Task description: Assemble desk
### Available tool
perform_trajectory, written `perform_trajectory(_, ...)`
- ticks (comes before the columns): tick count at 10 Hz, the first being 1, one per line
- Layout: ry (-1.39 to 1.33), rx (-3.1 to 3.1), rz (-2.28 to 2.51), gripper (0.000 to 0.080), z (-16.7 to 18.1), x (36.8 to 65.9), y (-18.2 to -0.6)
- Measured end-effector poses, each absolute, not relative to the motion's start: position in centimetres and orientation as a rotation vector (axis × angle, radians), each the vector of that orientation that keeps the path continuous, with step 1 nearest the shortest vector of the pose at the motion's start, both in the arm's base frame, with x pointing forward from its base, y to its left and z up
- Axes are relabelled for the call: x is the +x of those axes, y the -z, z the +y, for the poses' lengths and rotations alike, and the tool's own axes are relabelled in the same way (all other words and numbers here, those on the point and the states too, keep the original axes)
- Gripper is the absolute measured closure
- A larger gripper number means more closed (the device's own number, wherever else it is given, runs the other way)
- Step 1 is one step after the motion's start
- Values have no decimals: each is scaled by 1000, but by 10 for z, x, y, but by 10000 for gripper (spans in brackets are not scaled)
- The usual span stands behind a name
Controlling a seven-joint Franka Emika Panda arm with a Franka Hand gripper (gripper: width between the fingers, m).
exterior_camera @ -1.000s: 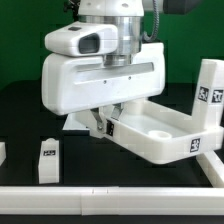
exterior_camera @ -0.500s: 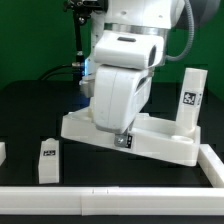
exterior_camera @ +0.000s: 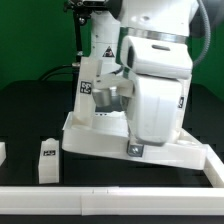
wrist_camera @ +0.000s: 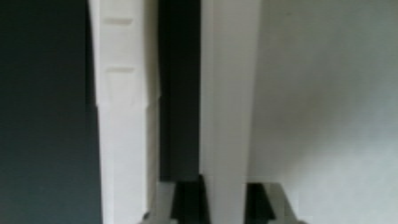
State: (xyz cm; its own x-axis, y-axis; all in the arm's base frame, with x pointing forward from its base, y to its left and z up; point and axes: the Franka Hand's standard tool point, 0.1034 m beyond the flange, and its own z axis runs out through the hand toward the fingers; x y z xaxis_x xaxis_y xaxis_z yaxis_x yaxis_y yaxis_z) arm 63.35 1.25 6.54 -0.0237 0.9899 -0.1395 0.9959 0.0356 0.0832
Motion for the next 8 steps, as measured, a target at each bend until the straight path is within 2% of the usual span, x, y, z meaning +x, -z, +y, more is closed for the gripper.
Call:
perform_trajectory(4,67,2100,2116,748,10,631,-62)
perform_trajectory(8,71,2189,2037,748,26,640,-38)
